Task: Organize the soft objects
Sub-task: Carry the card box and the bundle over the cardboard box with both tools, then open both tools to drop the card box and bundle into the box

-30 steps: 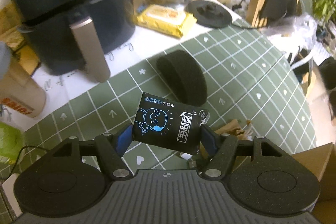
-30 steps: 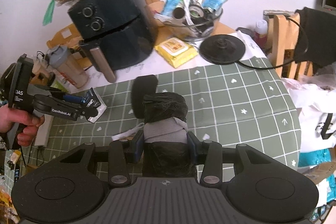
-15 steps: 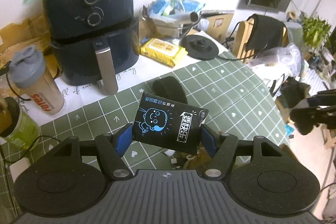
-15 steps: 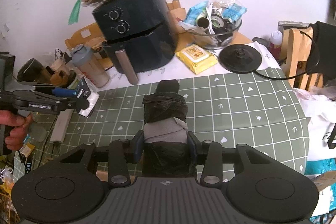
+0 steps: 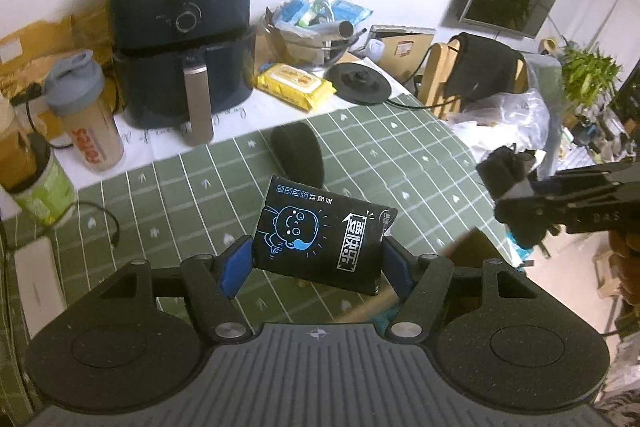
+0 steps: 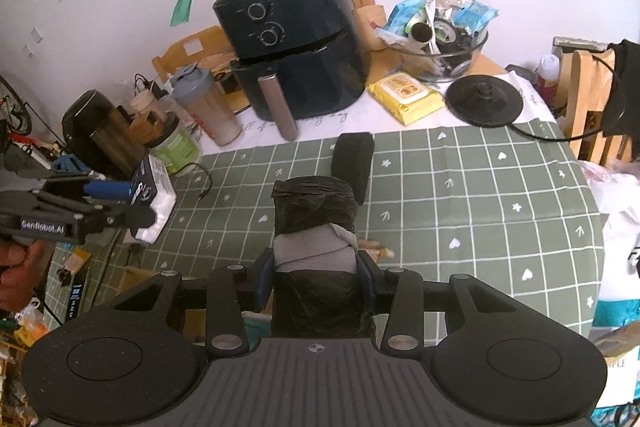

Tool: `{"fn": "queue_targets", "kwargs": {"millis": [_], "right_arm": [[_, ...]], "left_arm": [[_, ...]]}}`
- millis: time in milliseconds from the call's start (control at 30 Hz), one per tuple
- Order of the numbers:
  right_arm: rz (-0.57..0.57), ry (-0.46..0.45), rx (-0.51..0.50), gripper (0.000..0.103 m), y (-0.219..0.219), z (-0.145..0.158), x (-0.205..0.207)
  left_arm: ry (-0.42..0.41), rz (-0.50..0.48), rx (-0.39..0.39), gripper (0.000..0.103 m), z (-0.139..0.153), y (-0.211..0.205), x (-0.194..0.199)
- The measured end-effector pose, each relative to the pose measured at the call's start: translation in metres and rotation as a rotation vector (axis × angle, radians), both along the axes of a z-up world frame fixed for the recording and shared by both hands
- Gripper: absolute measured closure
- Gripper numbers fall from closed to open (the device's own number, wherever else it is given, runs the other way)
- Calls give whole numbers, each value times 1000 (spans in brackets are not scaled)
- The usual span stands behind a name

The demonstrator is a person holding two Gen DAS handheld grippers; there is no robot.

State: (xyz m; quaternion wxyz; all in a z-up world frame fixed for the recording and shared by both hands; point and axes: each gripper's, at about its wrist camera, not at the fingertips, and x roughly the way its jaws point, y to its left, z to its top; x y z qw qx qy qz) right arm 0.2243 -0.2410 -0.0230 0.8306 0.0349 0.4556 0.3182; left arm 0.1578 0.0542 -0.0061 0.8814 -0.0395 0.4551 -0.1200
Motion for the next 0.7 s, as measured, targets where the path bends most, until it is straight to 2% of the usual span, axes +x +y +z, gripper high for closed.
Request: {"fn": "queue_targets", "kwargs": {"millis": [267, 467, 600, 700], "right_arm": [[15, 20, -2, 58, 1, -3, -16], [32, 28, -2, 58, 6, -4, -26], [46, 32, -2, 58, 11, -5, -32], [56, 38, -4, 58, 15, -6, -37]], "left_arm": [[55, -15, -28, 36, -14, -7, -31], [92, -28, -10, 35, -27, -13, -51], [111, -44, 18, 32, -36, -16, -62], [126, -44, 33, 23, -42, -18, -68]]}}
